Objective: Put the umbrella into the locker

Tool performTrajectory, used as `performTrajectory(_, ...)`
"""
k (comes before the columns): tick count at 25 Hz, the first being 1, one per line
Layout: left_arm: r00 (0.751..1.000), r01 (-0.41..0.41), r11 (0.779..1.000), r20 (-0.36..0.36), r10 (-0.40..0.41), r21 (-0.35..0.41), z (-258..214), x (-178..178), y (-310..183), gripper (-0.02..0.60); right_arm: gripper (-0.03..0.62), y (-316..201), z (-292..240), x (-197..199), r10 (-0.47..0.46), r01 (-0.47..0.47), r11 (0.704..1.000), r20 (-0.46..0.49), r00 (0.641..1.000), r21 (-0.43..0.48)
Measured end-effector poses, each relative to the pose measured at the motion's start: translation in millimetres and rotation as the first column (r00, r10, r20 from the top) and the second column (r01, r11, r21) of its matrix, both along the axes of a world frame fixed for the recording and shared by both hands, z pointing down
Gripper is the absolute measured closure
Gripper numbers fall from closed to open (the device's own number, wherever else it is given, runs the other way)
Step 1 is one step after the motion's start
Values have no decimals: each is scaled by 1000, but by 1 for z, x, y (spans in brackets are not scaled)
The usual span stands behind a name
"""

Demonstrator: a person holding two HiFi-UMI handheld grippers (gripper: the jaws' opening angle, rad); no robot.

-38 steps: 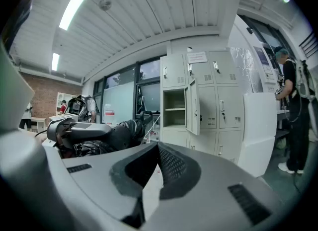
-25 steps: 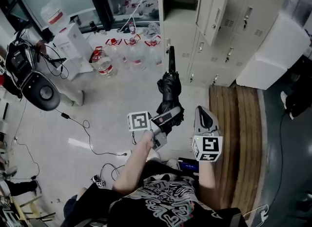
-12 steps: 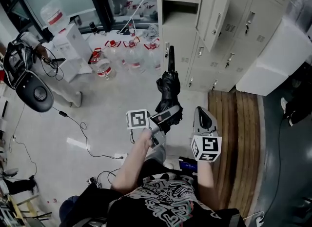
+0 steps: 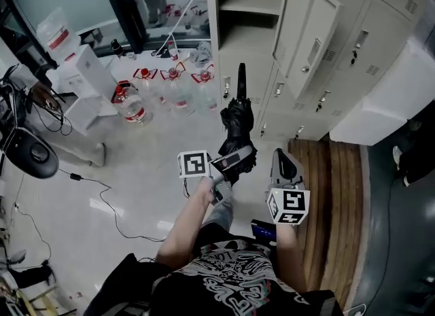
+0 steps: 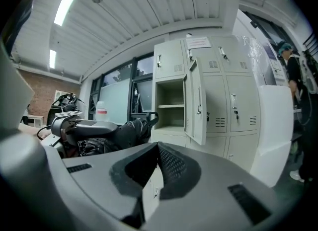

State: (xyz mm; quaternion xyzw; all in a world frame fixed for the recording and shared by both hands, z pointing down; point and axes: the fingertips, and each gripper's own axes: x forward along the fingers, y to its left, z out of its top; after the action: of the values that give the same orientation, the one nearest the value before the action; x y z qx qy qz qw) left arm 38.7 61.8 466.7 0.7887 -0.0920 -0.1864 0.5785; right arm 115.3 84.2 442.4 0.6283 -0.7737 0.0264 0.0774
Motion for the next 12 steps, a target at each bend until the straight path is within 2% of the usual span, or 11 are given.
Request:
performTrajectory(3,1000,-17,999,19,18,-46,7,10,-62,281,592,-67,1,6,9,-9,1000,2,1000,-16)
performTrajectory(5,999,-38,998,-4,38,-43,2,18,-102,281,592,-110,0,7,11,-11,1000,3,1000,-18)
performTrajectory(7,999,-48,998,5,48,-34,2,20,-142,281,592,-150,-1,6,13,-13,1000,2,1000,-17)
performTrajectory(9,998,-56,998,15,56,-27,3,19,-178,282,592,-184,1,5,22,-22,999,3,1000,-25)
performTrajectory(12,997,-73,996,-12,73,-43,1,21,-219,281,592,-227,5,6,36,-36,999,1,999,-39)
